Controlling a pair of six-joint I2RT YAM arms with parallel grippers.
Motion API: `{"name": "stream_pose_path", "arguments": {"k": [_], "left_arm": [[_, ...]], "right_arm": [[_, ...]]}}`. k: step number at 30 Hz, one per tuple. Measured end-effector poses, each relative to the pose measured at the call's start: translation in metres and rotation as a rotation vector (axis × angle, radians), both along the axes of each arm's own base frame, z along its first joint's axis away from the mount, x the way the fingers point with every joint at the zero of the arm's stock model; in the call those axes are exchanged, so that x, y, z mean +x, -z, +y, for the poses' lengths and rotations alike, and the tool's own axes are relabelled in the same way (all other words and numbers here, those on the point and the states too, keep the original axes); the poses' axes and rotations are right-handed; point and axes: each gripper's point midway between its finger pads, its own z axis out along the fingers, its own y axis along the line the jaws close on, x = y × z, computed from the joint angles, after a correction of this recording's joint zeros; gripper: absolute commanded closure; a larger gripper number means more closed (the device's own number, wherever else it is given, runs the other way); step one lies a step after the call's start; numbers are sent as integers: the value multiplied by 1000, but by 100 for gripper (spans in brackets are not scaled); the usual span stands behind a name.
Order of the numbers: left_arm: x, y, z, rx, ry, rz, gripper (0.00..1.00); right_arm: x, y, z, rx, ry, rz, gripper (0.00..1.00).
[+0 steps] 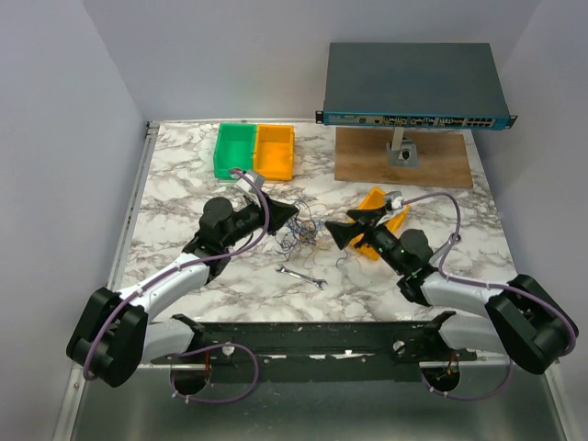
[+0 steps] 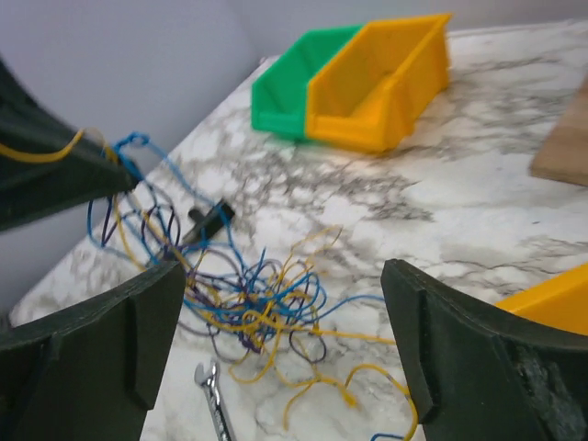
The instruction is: Untangle the cables
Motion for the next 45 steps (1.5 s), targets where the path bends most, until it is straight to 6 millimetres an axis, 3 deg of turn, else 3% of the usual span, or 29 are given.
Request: {"name": "stream_pose_path", "arguments": {"k": [5, 16, 18, 20, 21, 23, 25, 27, 35, 41, 45], "left_arm": [[0, -1, 0, 3, 2, -9, 100], [-25, -6, -25, -6, 194, -38, 100], [-27, -8, -26, -9, 210, -49, 100], [-30, -10, -28, -13, 228, -57, 99], [-32, -11, -28, -15, 238, -62, 95], [-33, -12, -29, -17, 246, -66, 82], [-32, -11, -30, -17, 246, -62, 58], [-28, -10, -29, -8, 225, -49, 49], [3, -3, -25, 44, 87, 27, 44], [6, 9, -22, 68, 62, 66, 44], [6, 9, -22, 68, 59, 64, 44]], "right_arm": [[5, -11, -26, 47, 130, -35, 8], [-9, 21, 31, -57, -196, 29, 23], [-11, 23, 38, -61, -238, 38, 29], [-14, 23, 42, -61, -271, 41, 46], [-16, 23, 44, -60, -288, 44, 61], [-17, 23, 46, -61, -304, 45, 81], [-17, 23, 47, -58, -309, 53, 92], [-16, 23, 47, -59, -302, 59, 97], [5, 7, 23, -4, -94, 73, 99], [25, -1, 11, 57, 47, 158, 99], [44, -33, 11, 104, 122, 181, 99]]}}
